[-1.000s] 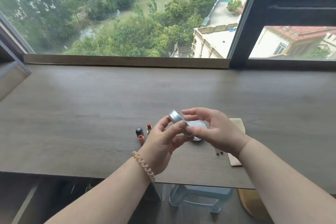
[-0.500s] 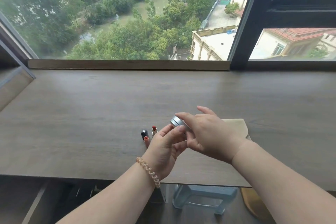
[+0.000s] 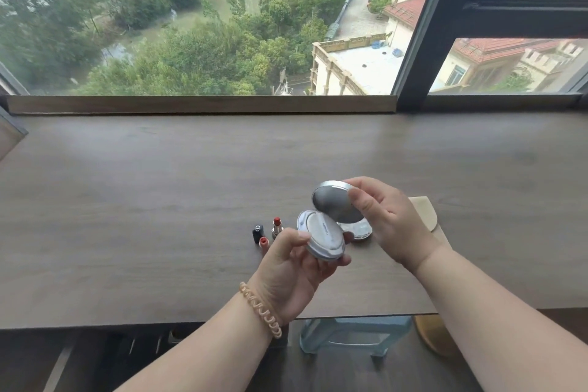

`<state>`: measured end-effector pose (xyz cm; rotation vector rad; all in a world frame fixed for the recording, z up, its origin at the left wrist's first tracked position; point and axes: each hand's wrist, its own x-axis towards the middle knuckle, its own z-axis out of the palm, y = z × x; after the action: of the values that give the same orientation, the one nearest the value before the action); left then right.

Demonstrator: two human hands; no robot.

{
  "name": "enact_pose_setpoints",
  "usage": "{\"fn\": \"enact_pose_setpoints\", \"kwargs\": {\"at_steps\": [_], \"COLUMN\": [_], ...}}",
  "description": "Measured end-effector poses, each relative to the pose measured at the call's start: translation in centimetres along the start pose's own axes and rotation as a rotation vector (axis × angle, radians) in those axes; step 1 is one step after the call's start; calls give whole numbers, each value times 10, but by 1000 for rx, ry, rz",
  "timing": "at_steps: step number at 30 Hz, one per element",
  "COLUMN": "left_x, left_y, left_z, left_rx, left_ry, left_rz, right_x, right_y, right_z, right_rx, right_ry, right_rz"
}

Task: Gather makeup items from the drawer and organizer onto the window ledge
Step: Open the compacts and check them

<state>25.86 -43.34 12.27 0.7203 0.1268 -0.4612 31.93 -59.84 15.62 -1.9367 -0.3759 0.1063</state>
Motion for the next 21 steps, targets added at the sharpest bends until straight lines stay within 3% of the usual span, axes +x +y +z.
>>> {"fn": "enact_pose_setpoints", "kwargs": {"at_steps": [5,10,21], "left_x": [4,8,36], "left_y": [-9,-22,-56], "left_z": [-8,-21,-39], "left_rx": [-29,-74,226], "left_ry": [27,112,590], "left_rz": [-101,-138,-87], "right_x": [5,2,40], "right_y": [15,32,93], "right_z": [10,15,31], "right_rx": [6,171,-95], "right_ry": [52,18,31], "right_rz": [97,221,295]}}
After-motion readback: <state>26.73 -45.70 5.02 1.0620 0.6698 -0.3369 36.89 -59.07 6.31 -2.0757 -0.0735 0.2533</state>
